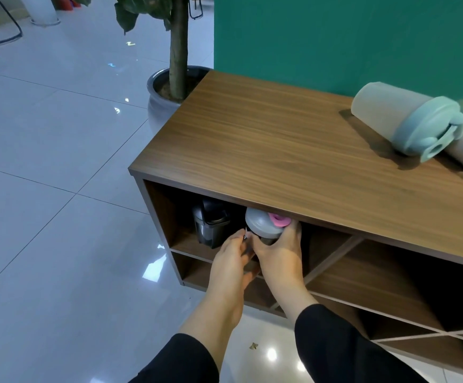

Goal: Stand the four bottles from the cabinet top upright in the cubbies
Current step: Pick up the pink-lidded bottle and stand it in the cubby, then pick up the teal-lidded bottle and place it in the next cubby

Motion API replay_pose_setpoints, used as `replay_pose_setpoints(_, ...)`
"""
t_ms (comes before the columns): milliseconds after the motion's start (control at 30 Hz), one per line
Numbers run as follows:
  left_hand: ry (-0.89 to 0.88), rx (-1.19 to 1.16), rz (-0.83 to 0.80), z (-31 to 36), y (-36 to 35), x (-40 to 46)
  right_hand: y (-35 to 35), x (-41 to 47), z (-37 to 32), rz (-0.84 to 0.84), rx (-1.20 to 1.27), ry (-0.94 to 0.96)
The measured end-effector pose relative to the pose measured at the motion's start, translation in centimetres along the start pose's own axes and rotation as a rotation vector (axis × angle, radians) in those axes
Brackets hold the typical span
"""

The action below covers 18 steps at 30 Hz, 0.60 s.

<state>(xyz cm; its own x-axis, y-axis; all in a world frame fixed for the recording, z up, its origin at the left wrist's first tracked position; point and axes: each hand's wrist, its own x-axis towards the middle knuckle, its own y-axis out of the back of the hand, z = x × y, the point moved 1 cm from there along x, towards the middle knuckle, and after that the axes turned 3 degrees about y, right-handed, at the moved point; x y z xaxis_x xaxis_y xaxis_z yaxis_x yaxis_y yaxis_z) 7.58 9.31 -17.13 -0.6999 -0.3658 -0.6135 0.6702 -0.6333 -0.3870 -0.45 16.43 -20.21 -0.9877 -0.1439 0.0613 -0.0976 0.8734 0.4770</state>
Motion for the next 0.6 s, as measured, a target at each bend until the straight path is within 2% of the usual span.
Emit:
replay_pose_setpoints(100, 0.000, -0.001, 0.026, -0.2, 0.1, -0.1, 0.7, -1.1, 0.4, -0.071, 0.032, -0.041)
replay_pose_setpoints(167, 0.009, 0.004, 0.074, -0.2, 0.4, -0.3, 1.9, -2.7, 0.7, -0.165, 0.136, -0.095)
replay_pose_setpoints(233, 0.015, 0.036, 0.135, -0.2, 0.6, -0.9, 3.9, -5.1, 1.7, -0.214, 0.102, -0.088)
replay_pose_setpoints(300, -0.011, 0.093, 0.180, -0.1, 0.2, -1.8, 7.0, -7.8, 1.8, -0.237, -0.034, -0.030)
replay_pose_setpoints(400, -0.038, 0.174, 0.226, -0.2, -0.8, -3.3, 12.6, -10.1, -0.8, -0.250, -0.163, 0.193)
replay_pose_setpoints(467, -0.022, 0.180, 0.210, -0.4, -1.0, -3.9, 16.4, -10.1, -4.4, -0.144, -0.160, 0.351)
replay_pose_setpoints(500, -0.008, 0.173, 0.199, -0.5, -1.1, -4.2, 18.3, -9.5, -6.1, -0.023, -0.110, 0.420)
replay_pose_setpoints(600, 0.017, 0.191, 0.190, -0.8, -1.0, -4.9, 22.9, -4.4, -9.2, 0.277, 0.036, 0.369)
